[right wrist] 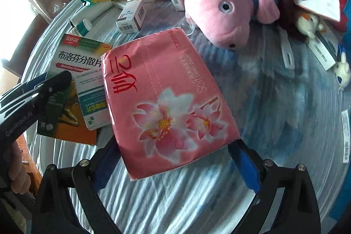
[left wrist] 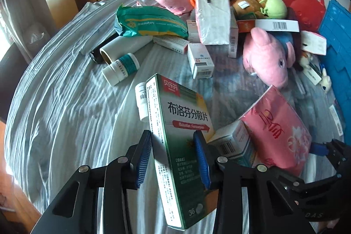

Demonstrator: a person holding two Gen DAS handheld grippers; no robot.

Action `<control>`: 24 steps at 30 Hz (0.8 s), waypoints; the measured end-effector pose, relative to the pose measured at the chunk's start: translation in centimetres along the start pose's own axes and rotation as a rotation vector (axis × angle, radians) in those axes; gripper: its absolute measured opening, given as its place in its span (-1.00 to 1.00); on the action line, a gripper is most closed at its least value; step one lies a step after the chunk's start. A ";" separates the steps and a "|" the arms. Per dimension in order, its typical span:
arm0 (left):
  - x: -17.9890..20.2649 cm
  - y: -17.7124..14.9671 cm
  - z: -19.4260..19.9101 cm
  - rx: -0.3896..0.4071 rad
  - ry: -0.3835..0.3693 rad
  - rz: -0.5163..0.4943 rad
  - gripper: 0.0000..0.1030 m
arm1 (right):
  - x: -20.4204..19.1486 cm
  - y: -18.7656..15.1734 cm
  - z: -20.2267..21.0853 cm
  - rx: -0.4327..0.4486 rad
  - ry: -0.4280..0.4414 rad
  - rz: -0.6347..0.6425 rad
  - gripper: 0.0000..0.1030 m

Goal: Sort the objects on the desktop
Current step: 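Lift the ibuprofen box and pink tissue pack and carry both over the blue crate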

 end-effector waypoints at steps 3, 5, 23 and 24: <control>1.9 -0.6 0.8 0.008 -0.007 -0.030 -0.34 | 0.5 -1.1 0.5 0.003 -0.007 -0.029 0.86; 3.4 -1.0 1.0 0.012 -0.009 -0.053 -0.34 | 1.2 -1.8 1.0 0.011 -0.010 -0.055 0.86; 6.9 -1.9 -0.3 -0.017 -0.021 -0.132 -0.45 | 1.4 1.2 1.2 0.117 -0.080 0.010 1.00; 6.8 -1.9 -0.5 -0.023 -0.015 -0.129 -0.42 | 1.3 1.4 1.3 0.122 -0.088 0.023 1.00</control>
Point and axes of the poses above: each gripper's, at about its wrist camera, not at the fingertips, and z roughly against the way its jaws point, x to its right, y to its top, the point moved 4 cm from there along -z, roughly the way its jaws point, and after that the axes turned 13 degrees about z, right-handed, at the moved point
